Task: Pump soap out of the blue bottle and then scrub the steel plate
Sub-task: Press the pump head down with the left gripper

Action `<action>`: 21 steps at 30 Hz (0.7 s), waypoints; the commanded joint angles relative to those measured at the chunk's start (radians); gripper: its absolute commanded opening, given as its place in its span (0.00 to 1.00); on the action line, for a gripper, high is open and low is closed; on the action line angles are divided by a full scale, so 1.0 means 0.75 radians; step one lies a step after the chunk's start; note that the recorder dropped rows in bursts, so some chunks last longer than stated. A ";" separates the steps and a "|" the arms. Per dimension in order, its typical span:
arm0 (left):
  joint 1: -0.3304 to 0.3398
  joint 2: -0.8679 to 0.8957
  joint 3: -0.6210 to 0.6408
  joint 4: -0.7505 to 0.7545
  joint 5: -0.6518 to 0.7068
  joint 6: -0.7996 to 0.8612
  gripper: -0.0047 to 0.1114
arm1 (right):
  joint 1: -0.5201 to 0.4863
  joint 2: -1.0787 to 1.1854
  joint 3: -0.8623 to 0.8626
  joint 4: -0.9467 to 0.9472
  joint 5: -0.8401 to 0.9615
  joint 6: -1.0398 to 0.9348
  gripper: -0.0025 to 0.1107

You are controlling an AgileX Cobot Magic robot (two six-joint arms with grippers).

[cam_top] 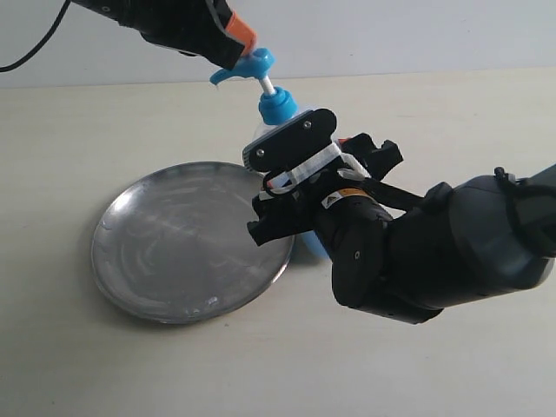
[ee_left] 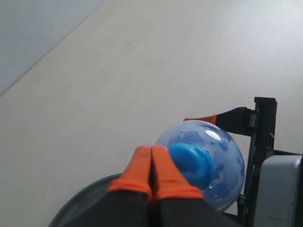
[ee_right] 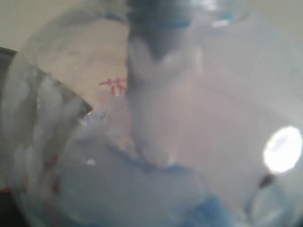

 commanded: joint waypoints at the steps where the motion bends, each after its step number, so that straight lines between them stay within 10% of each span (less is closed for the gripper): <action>1: 0.003 0.018 0.000 0.003 0.024 0.005 0.04 | -0.005 0.016 0.003 0.008 0.084 -0.013 0.02; 21: 0.000 0.018 0.000 -0.009 0.124 -0.003 0.04 | -0.005 0.016 0.003 0.008 0.084 -0.013 0.02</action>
